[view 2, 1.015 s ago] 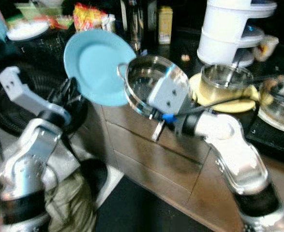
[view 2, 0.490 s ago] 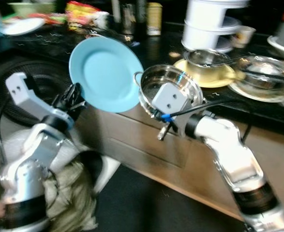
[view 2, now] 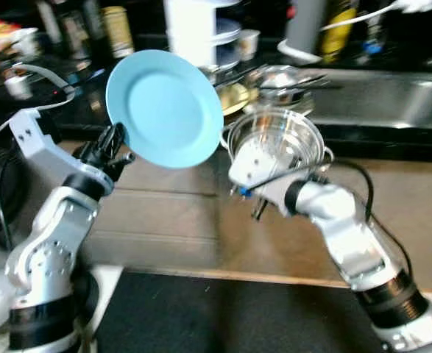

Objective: Kitchen organization

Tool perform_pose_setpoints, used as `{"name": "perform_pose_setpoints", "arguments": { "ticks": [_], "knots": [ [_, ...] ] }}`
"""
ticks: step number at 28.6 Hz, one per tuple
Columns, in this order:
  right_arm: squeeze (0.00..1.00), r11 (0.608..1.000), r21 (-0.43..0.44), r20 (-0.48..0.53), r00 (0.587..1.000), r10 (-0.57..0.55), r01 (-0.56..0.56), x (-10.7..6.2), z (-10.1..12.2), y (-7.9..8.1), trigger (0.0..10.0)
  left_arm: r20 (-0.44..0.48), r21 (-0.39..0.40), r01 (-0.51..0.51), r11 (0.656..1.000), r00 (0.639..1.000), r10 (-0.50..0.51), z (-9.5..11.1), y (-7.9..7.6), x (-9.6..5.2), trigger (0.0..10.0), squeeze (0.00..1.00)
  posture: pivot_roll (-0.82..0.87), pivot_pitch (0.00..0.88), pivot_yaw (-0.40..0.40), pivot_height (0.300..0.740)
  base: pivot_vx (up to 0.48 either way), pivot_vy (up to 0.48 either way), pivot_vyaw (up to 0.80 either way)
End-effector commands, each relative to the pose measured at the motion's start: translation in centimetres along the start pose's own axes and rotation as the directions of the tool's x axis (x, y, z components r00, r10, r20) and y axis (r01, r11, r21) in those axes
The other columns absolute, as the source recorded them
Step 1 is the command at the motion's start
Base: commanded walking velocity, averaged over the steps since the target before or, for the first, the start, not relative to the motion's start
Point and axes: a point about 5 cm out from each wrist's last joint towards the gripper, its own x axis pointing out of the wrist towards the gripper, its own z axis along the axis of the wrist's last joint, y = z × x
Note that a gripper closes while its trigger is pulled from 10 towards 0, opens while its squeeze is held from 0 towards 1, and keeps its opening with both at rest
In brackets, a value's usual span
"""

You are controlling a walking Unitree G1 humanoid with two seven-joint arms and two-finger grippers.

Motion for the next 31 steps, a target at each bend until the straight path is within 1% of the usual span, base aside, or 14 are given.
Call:
{"name": "perform_pose_setpoints", "arguments": {
  "ticks": [1,3,5,9,21,26,31],
  "knots": [
    [0.00,0.998,-0.058,0.005,1.000,-0.011,0.012,0.1,0.4,-0.1,10.0,0.005,0.004,0.010,1.000,1.000,-0.010,-0.1,-0.1,0.1,10.0,0.00,0.00,0.000,0.013,0.740,0.000,0.000,-0.71],
    [0.00,0.997,-0.076,0.005,1.000,-0.011,0.012,0.2,0.4,-0.1,10.0,0.007,0.005,0.011,1.000,1.000,-0.011,-0.1,-0.1,0.2,10.0,0.00,0.00,0.000,0.013,0.740,0.000,0.000,-0.66],
    [0.00,0.996,-0.087,0.012,1.000,-0.007,0.008,0.2,0.4,0.0,10.0,0.008,0.008,0.012,1.000,1.000,-0.012,-0.1,-0.1,0.2,10.0,0.00,0.00,0.000,0.012,0.740,0.000,0.000,0.00],
    [0.00,0.995,-0.100,0.029,1.000,0.006,-0.003,0.3,0.7,0.2,10.0,0.003,0.047,0.022,0.999,1.000,-0.022,-0.2,-0.2,0.1,10.0,0.00,0.00,0.000,0.012,0.740,0.000,0.000,0.00],
    [0.00,0.993,-0.117,0.030,1.000,0.008,-0.004,0.3,0.6,0.2,10.0,-0.005,0.051,0.038,0.998,0.999,-0.038,-0.4,-0.6,0.1,10.0,0.00,0.00,0.000,0.009,0.740,0.000,-0.428,0.00],
    [0.00,0.992,-0.130,0.017,1.000,0.005,-0.003,0.2,0.3,0.1,10.0,-0.011,0.040,0.074,0.996,0.997,-0.074,-0.5,-1.2,0.2,10.0,0.00,0.00,0.000,0.008,0.740,0.000,-0.453,0.00],
    [0.00,0.991,-0.130,0.014,1.000,0.003,-0.001,0.2,0.2,0.1,10.0,-0.014,0.034,0.089,0.996,0.996,-0.088,-0.6,-1.5,0.1,10.0,0.00,0.00,0.000,0.007,0.740,0.000,-0.452,0.00]
  ]
}}
